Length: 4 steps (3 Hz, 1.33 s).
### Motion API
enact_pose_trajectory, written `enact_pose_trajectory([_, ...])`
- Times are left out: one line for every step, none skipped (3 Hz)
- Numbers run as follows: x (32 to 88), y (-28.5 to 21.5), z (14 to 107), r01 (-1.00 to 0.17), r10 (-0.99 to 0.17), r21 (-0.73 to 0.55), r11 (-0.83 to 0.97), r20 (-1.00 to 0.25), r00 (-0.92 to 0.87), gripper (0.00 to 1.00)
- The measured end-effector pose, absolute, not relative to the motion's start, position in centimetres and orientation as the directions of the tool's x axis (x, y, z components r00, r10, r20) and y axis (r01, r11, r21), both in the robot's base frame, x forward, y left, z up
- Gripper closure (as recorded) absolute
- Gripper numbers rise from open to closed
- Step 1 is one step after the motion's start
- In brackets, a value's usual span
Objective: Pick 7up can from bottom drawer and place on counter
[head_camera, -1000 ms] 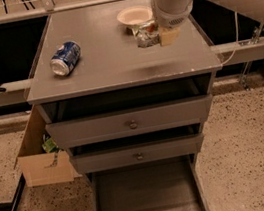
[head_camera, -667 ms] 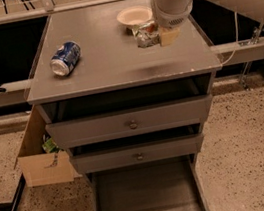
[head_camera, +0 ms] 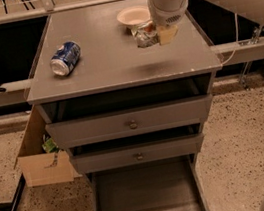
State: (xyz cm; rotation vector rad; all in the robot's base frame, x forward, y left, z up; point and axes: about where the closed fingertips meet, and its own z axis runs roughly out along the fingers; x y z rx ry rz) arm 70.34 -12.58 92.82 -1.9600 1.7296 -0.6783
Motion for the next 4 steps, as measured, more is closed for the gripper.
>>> enact_pose_trajectory([71.2, -12.2, 91.6, -0.787, -0.994, -0.608, -0.110, 0.054, 0.097, 1.00])
enact_pose_trajectory([71.0, -12.3, 92.2, -0.780, -0.994, -0.615, -0.113, 0.060, 0.096, 1.00])
enact_pose_trajectory([71.1, -12.2, 91.9, -0.785, -0.993, -0.608, -0.116, 0.061, 0.099, 1.00])
enact_pose_trajectory([72.4, -11.2, 89.5, -0.820, -0.991, -0.557, -0.135, 0.071, 0.115, 1.00])
